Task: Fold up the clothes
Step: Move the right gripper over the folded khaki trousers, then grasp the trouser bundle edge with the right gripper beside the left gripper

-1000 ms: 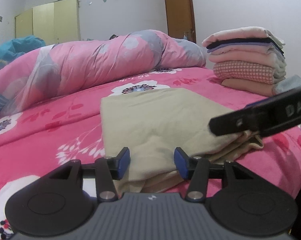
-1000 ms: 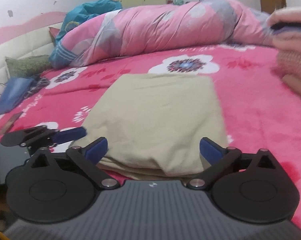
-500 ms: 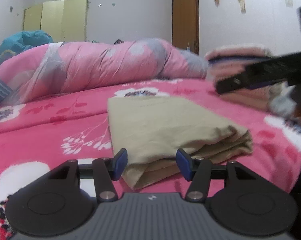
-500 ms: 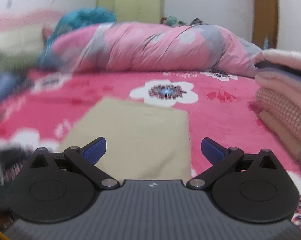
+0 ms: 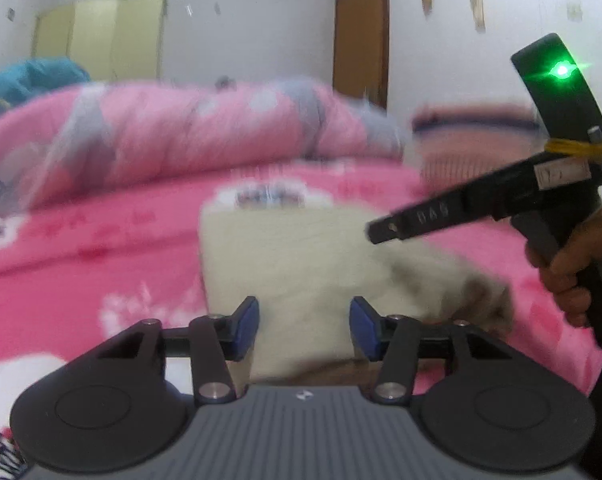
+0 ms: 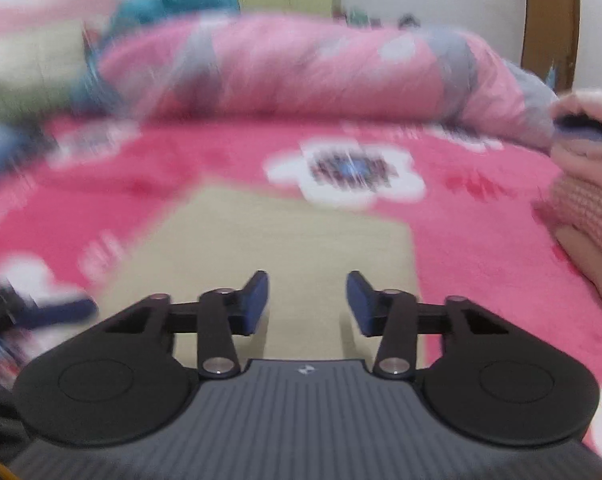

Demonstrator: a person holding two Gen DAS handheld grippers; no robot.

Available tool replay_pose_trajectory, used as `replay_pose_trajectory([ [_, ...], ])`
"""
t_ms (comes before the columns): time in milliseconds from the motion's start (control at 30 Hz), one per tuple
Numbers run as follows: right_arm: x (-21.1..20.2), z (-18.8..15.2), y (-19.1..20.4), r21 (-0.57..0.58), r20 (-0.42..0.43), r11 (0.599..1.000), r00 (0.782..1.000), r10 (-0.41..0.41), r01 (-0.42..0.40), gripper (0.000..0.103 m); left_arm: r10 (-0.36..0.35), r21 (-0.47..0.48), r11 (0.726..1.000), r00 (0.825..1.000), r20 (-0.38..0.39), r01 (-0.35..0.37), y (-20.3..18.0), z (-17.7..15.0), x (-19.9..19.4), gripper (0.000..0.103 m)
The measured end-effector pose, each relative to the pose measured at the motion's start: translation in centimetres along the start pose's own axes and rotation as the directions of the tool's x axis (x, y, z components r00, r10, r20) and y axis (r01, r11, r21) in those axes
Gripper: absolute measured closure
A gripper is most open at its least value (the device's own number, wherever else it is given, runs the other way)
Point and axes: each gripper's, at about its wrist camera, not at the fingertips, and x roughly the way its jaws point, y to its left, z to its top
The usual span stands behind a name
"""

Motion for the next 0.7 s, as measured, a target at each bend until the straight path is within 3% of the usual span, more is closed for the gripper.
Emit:
replay_pose_trajectory([
  [33,1.5,-0.8,-0.7,0.013,-0.071,1.0,0.997,0.019,-0.018,0.067,-0.001,0.004,1.0,1.0,0.007,0.001,0.0,-0.2,-0.1,0.052],
  [100,1.7,-0.7,-1.7,0.068,-0.086,0.997,0.995,0.05,-0.044,0.069,-0.005,0.013,1.0,1.0,0.021,0.005,0.0,-0.6,-0.3,0.051],
  [133,1.4,0.4,-1.6,0.07,-0.093,0.997,0.995,0.046,-0.04,0.074,-0.011,0.005,1.0,1.0,0.024,0.011,0.1,-0.7,-0.3,0.052],
  [300,1.4,5.3,0.6,0.027,-0.022,0.989,0.99,0.143,-0.142,0.075,-0.034,0.0,0.999,0.999,0.041,0.034,0.5,-1.1,-0.5,0.052],
  [400,4.7,7.3,2.4,0.002,-0.042,0.98,0.98,0.197,-0.197,0.075,-0.047,0.0,0.999,0.998,0.046,0.047,0.8,-1.4,-0.6,0.052],
  [500,9.8,8.5,3.8,0.034,-0.122,0.965,0.957,0.261,-0.259,0.076,-0.05,-0.001,0.999,0.998,0.044,0.05,1.0,-1.5,-0.7,0.052],
  [600,13.3,8.1,5.0,-0.004,-0.164,0.974,0.961,0.223,-0.227,0.075,-0.055,-0.025,0.998,0.997,0.047,0.056,1.7,-1.3,-1.3,0.051],
  [700,11.0,8.6,4.2,0.041,-0.143,0.973,0.963,0.23,-0.226,0.074,-0.055,-0.031,0.998,0.997,0.053,0.057,2.4,-1.3,-2.8,0.043],
])
